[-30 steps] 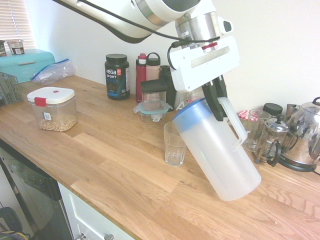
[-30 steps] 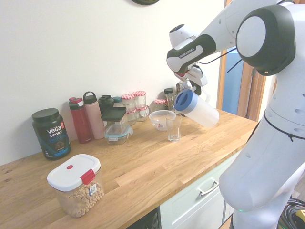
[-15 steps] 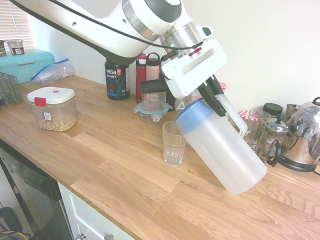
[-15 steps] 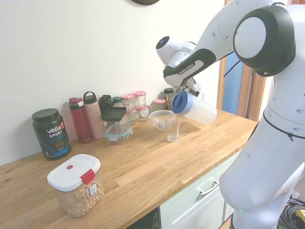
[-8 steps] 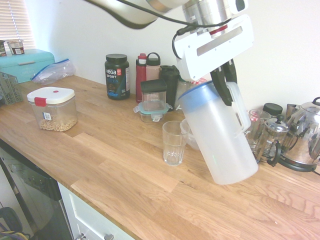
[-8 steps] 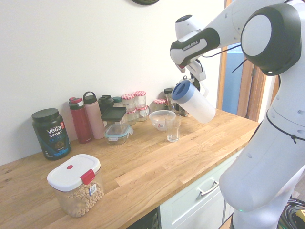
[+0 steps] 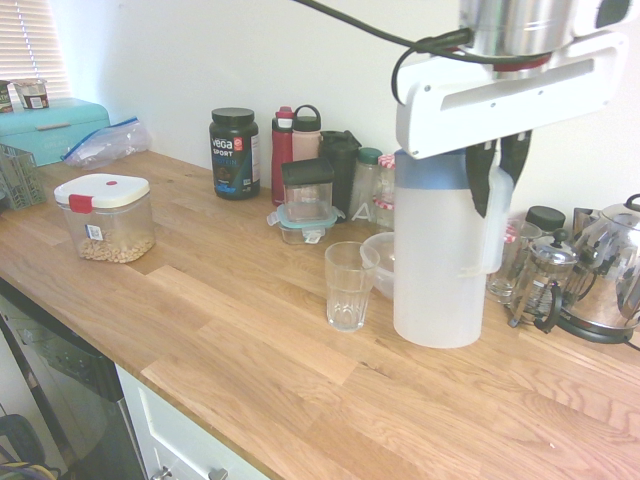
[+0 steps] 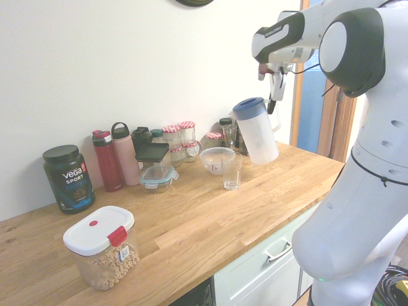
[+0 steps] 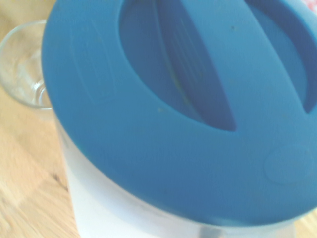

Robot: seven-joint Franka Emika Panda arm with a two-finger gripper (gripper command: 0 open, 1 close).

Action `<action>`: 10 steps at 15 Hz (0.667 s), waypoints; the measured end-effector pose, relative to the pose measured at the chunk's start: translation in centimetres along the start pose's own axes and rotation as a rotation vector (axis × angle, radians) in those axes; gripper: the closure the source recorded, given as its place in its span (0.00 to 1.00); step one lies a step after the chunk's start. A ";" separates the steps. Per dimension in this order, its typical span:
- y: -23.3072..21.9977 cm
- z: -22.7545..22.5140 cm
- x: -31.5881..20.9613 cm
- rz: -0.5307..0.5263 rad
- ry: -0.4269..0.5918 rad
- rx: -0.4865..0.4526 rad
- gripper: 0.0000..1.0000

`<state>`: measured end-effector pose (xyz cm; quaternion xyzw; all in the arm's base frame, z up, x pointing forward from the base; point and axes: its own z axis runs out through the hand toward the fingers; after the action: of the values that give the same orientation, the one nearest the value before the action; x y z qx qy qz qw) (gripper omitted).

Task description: Pour me some water

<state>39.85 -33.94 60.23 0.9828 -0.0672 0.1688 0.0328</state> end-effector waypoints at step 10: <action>-4.5 -6.1 -11.4 0.539 0.084 -0.004 1.00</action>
<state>27.88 -27.59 61.92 0.9215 -0.3254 0.2119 -0.0085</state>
